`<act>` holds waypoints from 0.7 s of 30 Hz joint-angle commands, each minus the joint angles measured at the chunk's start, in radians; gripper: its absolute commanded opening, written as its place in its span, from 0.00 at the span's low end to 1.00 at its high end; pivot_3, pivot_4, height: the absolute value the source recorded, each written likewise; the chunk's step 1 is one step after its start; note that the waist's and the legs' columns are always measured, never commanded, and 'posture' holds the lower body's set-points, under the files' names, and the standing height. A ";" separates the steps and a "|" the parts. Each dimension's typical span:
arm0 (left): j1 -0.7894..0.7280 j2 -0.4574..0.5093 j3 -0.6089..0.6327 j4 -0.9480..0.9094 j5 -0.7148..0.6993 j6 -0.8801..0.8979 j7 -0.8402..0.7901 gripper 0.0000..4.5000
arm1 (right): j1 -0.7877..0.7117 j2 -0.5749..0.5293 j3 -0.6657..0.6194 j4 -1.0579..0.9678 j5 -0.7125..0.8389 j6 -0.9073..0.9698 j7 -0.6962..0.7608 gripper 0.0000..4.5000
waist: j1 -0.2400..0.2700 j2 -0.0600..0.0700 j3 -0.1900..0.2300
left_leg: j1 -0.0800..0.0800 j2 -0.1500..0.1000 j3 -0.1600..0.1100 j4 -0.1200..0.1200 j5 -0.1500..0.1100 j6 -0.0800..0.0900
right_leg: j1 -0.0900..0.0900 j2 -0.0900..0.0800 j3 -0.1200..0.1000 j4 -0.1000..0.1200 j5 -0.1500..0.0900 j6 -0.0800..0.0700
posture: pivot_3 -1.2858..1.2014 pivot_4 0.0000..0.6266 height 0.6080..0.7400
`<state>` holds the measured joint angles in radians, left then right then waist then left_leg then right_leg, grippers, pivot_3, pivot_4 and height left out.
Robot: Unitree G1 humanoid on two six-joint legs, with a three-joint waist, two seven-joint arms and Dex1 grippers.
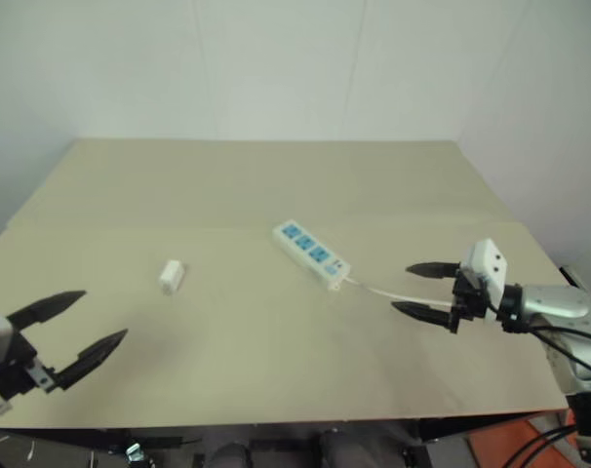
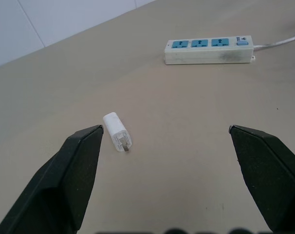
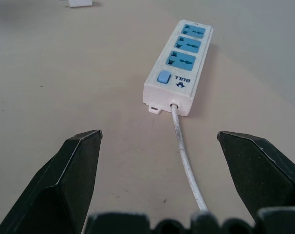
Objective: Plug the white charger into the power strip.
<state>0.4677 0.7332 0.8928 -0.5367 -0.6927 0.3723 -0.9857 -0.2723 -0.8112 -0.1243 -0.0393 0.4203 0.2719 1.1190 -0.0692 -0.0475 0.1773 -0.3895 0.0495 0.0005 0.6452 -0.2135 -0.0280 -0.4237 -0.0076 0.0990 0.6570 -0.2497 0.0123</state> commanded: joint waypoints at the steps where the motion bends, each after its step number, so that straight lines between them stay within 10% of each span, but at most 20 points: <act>1: -0.002 0.005 0.010 -0.030 -0.012 -0.017 0.006 1.00 | -0.016 0.000 -0.009 -0.008 0.001 -0.019 0.001 0.99 | 0.000 0.000 0.000 | 0.000 0.000 0.000 0.000 0.000 0.000 | 0.000 0.000 0.000 0.000 0.000 0.000 | 0.52 0.24 1.00; 7: -0.005 0.007 0.007 -0.026 -0.011 -0.019 0.005 1.00 | -0.039 0.052 0.001 0.010 -0.020 -0.035 -0.051 0.99 | -0.001 0.000 0.000 | 0.000 0.000 0.000 0.000 0.000 0.000 | 0.000 0.000 0.000 0.000 0.000 0.000 | 0.52 0.24 1.00; 21: -0.029 0.001 -0.029 -0.030 -0.007 -0.023 0.018 1.00 | -0.188 0.585 0.158 0.227 -0.287 -0.226 -0.599 0.99 | -0.001 0.000 0.000 | -0.001 0.000 0.000 0.000 0.000 0.000 | -0.002 0.000 0.000 0.003 0.000 0.000 | 0.52 0.24 1.00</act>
<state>0.4393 0.7326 0.8530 -0.5387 -0.6924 0.3720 -0.9721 -0.4424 -0.2353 0.0328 0.1529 0.1642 0.1125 0.5543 -0.0700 -0.0474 0.1772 -0.3906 0.0497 0.0006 0.6452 -0.2135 -0.0280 -0.4252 -0.0076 0.0992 0.6595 -0.2494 0.0118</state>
